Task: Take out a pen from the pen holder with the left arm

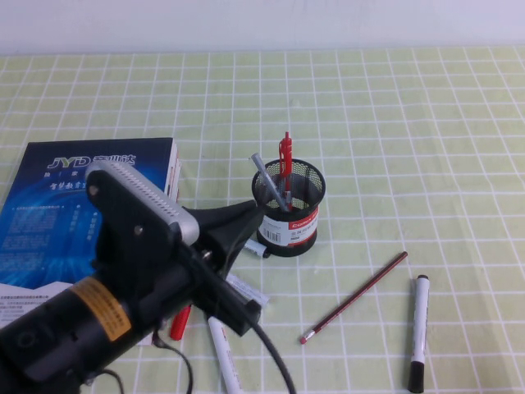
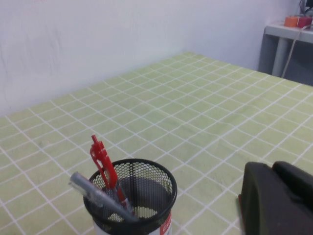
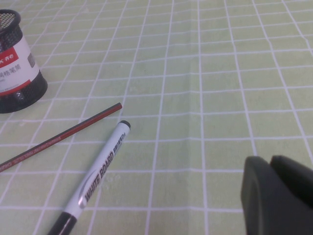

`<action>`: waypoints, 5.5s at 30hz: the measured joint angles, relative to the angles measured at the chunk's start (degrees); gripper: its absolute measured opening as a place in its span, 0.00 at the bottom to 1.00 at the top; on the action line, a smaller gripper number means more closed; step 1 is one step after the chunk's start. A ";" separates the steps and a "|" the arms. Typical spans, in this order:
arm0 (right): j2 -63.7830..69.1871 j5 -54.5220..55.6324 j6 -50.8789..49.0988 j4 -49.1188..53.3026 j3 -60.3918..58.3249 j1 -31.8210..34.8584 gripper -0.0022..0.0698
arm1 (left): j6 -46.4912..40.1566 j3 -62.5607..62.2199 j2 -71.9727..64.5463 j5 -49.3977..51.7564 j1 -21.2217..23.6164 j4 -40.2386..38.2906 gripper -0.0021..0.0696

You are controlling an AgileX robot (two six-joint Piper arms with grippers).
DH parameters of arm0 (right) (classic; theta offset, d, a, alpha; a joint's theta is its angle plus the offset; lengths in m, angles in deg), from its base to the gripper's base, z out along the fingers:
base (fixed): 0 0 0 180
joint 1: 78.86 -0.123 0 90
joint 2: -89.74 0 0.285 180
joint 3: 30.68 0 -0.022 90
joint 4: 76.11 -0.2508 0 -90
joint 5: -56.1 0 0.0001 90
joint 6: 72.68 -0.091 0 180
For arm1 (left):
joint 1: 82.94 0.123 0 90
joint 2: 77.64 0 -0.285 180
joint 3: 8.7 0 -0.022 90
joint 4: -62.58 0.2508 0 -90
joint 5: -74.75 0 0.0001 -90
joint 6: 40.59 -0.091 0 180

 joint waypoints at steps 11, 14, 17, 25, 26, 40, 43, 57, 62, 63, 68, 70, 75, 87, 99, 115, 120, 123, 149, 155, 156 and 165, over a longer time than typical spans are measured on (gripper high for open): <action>0.00 0.00 0.00 0.00 0.00 0.00 0.01 | -0.36 0.13 5.75 12.15 0.00 0.00 0.03; 0.00 0.00 0.00 0.00 0.00 0.00 0.01 | -0.36 0.13 5.88 12.67 0.00 0.00 0.03; 0.00 0.00 0.00 0.00 0.00 0.00 0.01 | -0.48 0.16 5.88 11.81 0.00 0.00 0.03; 0.00 0.00 0.00 0.00 0.00 0.00 0.01 | -2.70 0.25 6.58 3.03 2.80 -3.43 0.03; 0.00 0.00 0.00 0.00 0.00 0.00 0.01 | -3.26 0.25 7.15 3.37 3.69 -4.33 0.03; 0.00 0.00 0.00 0.00 0.00 0.00 0.01 | -1.52 0.25 30.64 32.11 30.51 -6.39 0.03; 0.00 0.00 0.00 0.00 0.00 0.00 0.01 | -1.30 0.25 36.42 38.31 35.32 -6.39 0.03; 0.00 0.00 0.00 0.00 0.00 0.00 0.01 | -2.96 20.73 54.92 29.01 43.99 -5.58 0.03; 0.00 0.00 0.00 0.00 0.00 0.00 0.01 | -3.11 28.31 62.14 27.95 44.09 -5.58 0.03; 0.00 0.00 0.00 0.00 0.00 0.00 0.01 | -3.11 28.97 63.45 28.49 44.09 -5.58 0.03; 0.00 0.00 0.00 0.00 0.00 0.00 0.01 | -3.21 29.35 66.73 35.17 44.09 -4.46 0.03; 0.00 0.00 0.00 0.00 0.00 0.00 0.01 | -3.21 29.35 66.73 37.69 44.09 -3.78 0.03; 0.00 0.00 0.00 0.00 0.00 0.00 0.01 | -3.43 29.49 66.73 45.36 44.09 -3.03 0.03; 0.00 0.00 0.00 0.00 0.00 0.00 0.01 | -3.43 29.49 66.73 46.47 44.09 -2.70 0.03; 0.00 0.00 0.00 0.00 0.00 0.00 0.01 | -3.33 29.49 66.73 46.47 44.09 -2.65 0.03; 0.00 0.00 0.00 0.00 0.00 0.00 0.01 | -3.21 29.49 66.73 46.47 44.09 -2.56 0.03; 0.00 0.00 0.00 0.00 0.00 0.00 0.01 | -3.21 29.49 66.73 46.47 44.09 -2.56 0.03; 0.00 0.00 0.00 0.00 0.00 0.00 0.01 | -3.21 29.49 66.73 46.47 44.09 -2.56 0.03; 0.00 0.00 0.00 0.00 0.00 0.00 0.01 | -3.21 29.49 66.73 46.47 44.09 -2.56 0.03; 0.00 0.00 0.00 0.00 0.00 0.00 0.01 | -3.21 29.49 66.73 46.47 44.09 -2.56 0.03; 0.00 0.00 0.00 0.00 0.00 0.00 0.01 | -3.21 29.49 66.73 46.47 44.09 -2.56 0.03; 0.00 0.00 0.00 0.00 0.00 0.00 0.01 | -3.21 29.49 66.73 46.47 44.09 -2.56 0.03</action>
